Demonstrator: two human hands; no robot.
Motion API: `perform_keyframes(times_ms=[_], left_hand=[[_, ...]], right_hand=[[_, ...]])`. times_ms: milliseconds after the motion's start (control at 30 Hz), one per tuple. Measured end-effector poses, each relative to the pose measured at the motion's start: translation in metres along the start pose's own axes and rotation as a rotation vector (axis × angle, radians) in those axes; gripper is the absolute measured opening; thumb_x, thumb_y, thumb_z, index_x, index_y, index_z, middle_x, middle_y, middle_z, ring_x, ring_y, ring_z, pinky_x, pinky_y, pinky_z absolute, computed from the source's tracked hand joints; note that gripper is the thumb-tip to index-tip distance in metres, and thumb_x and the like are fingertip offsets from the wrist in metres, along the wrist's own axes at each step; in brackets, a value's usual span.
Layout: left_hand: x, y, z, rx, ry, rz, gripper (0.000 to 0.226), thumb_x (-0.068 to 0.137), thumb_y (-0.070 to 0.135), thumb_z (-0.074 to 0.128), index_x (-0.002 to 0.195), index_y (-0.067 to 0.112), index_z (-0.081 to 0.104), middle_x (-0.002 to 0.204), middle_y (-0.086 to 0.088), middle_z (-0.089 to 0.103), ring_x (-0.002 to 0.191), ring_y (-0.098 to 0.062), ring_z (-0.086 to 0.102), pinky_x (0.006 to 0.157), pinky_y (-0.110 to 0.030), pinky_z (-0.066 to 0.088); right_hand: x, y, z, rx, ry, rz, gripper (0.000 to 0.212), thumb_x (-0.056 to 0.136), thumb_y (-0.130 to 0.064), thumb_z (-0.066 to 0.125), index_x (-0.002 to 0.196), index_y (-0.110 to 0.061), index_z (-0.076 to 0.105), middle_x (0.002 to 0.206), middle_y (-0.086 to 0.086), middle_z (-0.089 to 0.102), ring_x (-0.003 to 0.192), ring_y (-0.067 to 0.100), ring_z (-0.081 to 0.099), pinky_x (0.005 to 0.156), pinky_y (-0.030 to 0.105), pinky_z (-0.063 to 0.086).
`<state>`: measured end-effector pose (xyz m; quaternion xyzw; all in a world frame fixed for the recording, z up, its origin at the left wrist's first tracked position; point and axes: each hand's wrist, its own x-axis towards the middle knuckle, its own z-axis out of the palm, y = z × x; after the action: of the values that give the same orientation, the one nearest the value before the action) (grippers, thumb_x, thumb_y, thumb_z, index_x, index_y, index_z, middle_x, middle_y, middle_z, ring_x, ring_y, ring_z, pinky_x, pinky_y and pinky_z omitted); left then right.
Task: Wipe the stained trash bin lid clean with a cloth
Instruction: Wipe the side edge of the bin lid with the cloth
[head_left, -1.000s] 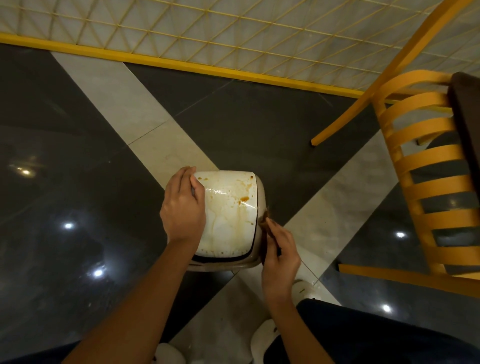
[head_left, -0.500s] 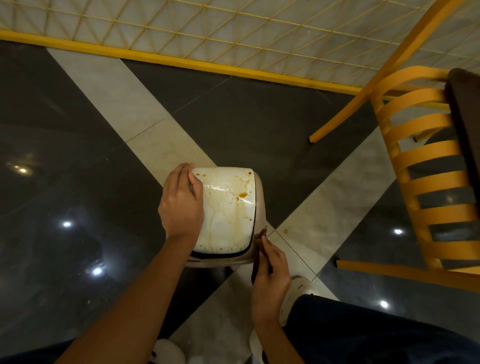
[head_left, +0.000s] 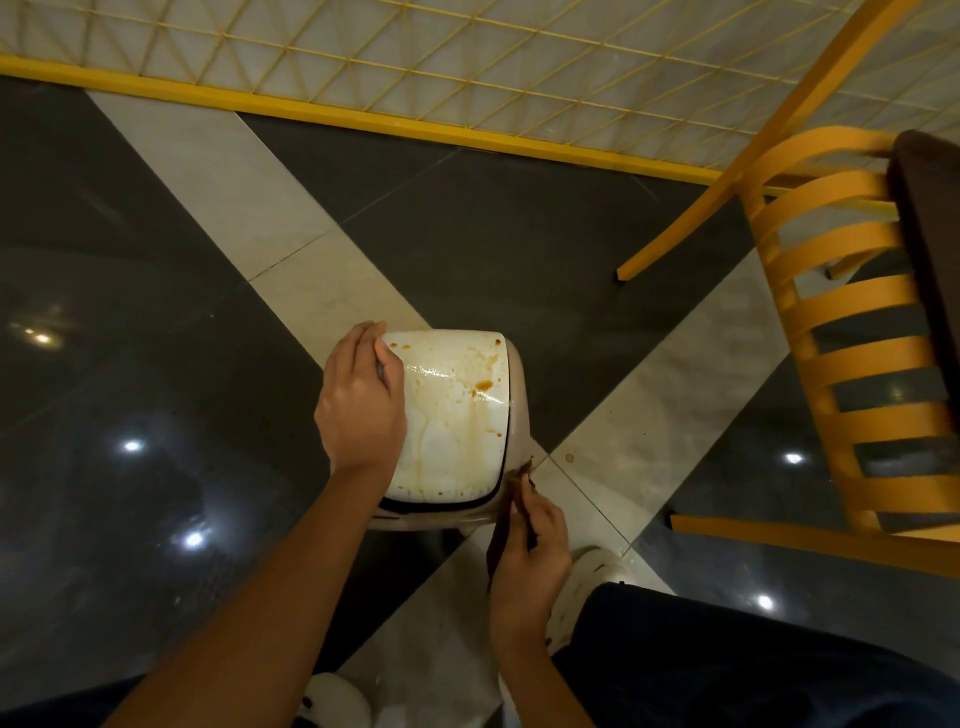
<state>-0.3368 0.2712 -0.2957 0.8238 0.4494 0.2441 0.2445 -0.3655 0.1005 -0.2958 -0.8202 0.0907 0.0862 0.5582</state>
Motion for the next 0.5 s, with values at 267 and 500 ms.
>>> perform_keyframes(times_ms=[267,500], left_hand=[[0.0,0.0,0.0,-0.002,-0.003,0.014,0.037,0.096,0.026,0.034,0.115,0.011,0.062,0.118,-0.007,0.063,0.107,-0.023,0.059,0.078,-0.034,0.05],[0.0,0.0,0.0,-0.005,-0.013,0.004,0.034,0.097,0.024,0.037,0.116,0.011,0.062,0.119,-0.007,0.062,0.108,-0.023,0.059,0.08,-0.033,0.049]], right_hand=[[-0.005,-0.009,0.013,0.107,0.092,0.09,0.032,0.089,0.005,0.051,0.113,-0.013,0.061,0.1,-0.018,0.055,0.097,-0.003,0.053,0.081,-0.003,0.037],[-0.015,-0.004,0.014,0.118,0.121,0.091,0.035,0.088,0.008,0.05,0.116,-0.01,0.06,0.1,-0.009,0.057,0.096,-0.003,0.053,0.08,-0.004,0.037]])
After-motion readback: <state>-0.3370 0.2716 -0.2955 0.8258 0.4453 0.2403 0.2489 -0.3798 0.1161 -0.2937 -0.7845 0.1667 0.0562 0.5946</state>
